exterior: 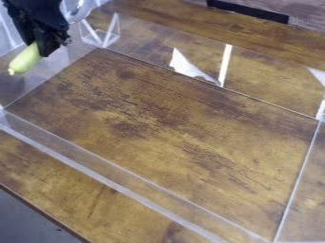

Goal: Move the green spoon to the left

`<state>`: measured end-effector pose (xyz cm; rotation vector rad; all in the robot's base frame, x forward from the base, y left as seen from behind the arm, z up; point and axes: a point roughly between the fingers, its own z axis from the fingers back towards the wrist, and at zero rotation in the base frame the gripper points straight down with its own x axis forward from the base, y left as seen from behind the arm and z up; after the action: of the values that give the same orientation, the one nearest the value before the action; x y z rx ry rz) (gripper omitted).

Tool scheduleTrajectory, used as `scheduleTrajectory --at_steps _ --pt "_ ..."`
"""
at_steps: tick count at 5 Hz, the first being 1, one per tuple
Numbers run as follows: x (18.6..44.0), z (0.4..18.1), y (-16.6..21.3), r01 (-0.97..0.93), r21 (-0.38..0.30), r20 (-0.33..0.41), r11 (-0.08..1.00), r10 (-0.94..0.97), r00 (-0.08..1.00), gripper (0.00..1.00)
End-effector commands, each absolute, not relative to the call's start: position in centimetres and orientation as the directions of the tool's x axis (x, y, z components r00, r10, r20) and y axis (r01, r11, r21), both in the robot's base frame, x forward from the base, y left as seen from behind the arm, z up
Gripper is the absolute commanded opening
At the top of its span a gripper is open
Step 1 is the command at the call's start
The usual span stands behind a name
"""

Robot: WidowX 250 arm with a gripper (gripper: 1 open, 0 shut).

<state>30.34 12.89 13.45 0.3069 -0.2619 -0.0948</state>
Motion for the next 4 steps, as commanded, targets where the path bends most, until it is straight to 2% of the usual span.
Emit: scheduleTrajectory --at_steps 1,2,3,4 --pt "29.94 15.25 12.18 0.038 0.325 0.302 0.945 -0.142 0.943 0.00" --pt "29.86 16.07 11.55 0.043 0.326 0.319 0.944 -0.153 0.935 0.00" --pt "29.65 15.53 11.76 0.021 0.326 0.336 0.945 -0.136 0.932 0.00" --pt "29.36 15.72 12.18 0.004 0.322 0.349 0.947 -0.122 0.929 0.00"
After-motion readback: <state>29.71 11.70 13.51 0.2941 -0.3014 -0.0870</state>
